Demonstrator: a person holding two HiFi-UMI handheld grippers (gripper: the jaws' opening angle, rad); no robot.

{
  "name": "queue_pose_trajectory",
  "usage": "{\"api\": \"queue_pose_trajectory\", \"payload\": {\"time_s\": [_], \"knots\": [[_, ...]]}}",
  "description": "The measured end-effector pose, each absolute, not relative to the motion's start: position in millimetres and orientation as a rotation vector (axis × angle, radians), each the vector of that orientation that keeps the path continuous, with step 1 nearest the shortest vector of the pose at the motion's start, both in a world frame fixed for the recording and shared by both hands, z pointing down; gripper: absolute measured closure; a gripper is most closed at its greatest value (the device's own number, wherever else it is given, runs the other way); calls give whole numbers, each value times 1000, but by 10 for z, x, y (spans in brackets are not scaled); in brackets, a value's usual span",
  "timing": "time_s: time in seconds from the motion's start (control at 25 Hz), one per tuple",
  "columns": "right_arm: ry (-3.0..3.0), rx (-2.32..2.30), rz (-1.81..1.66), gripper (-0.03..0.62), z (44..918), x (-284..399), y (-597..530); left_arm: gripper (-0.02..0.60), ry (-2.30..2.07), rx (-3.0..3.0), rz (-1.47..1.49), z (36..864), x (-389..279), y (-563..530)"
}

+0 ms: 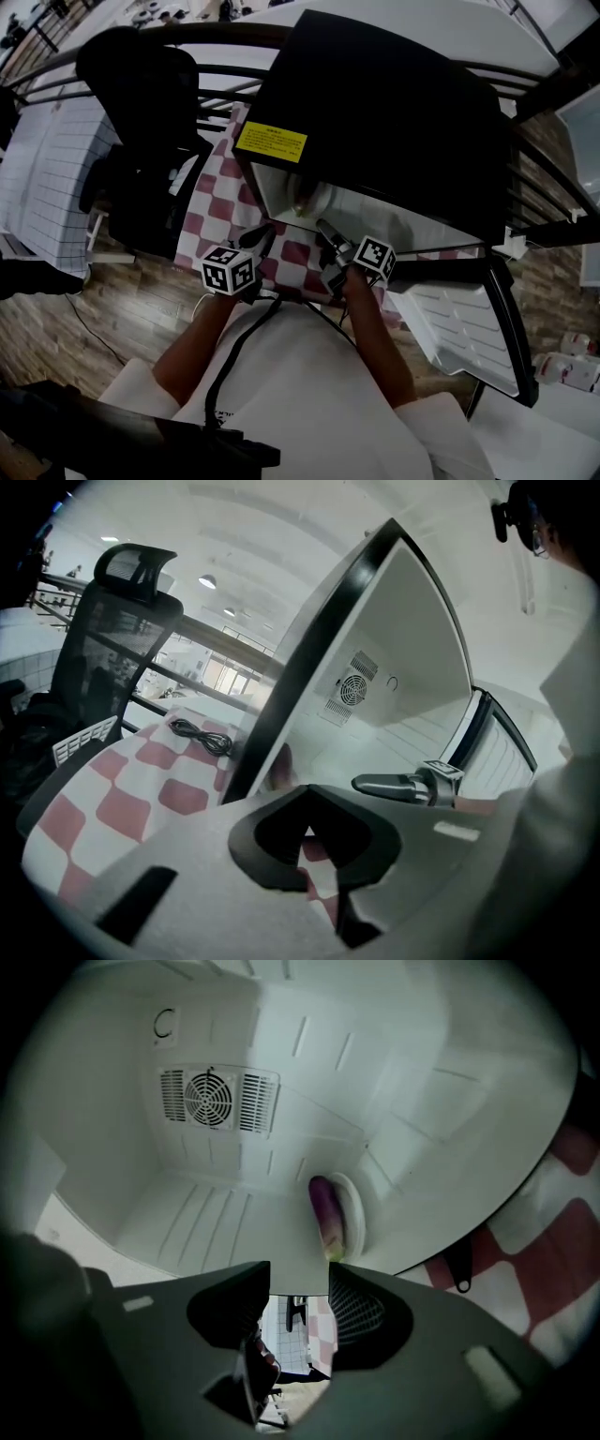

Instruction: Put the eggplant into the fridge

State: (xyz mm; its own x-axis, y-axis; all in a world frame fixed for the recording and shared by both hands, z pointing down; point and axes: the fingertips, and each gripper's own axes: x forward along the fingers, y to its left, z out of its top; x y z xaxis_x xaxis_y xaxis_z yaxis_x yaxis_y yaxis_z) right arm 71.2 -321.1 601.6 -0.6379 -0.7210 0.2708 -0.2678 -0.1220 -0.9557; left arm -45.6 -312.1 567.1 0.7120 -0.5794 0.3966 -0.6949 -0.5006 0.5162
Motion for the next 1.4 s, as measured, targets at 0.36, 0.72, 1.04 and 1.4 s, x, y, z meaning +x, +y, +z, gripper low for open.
{"api": "queue_pose_trajectory", "payload": {"time_s": [0.36,0.72,1.04,1.4], "knots": [[2031,-1047,-1607,579,5532,913,-2702,577,-911,2310,227,5500,-176,-2931],[2277,-1130,-1363,588,5203,1065,-2339,577,-866,2406,210,5170,-38,-2761],[2570,-1244,-1065,589,4958,1049,-2171,577,-875,2457,221,5017,-85,-2644],[2572,-1250,-1045,589,4955,1050,-2161,577,-891,2440,210,5056,-67,-2634]]}}
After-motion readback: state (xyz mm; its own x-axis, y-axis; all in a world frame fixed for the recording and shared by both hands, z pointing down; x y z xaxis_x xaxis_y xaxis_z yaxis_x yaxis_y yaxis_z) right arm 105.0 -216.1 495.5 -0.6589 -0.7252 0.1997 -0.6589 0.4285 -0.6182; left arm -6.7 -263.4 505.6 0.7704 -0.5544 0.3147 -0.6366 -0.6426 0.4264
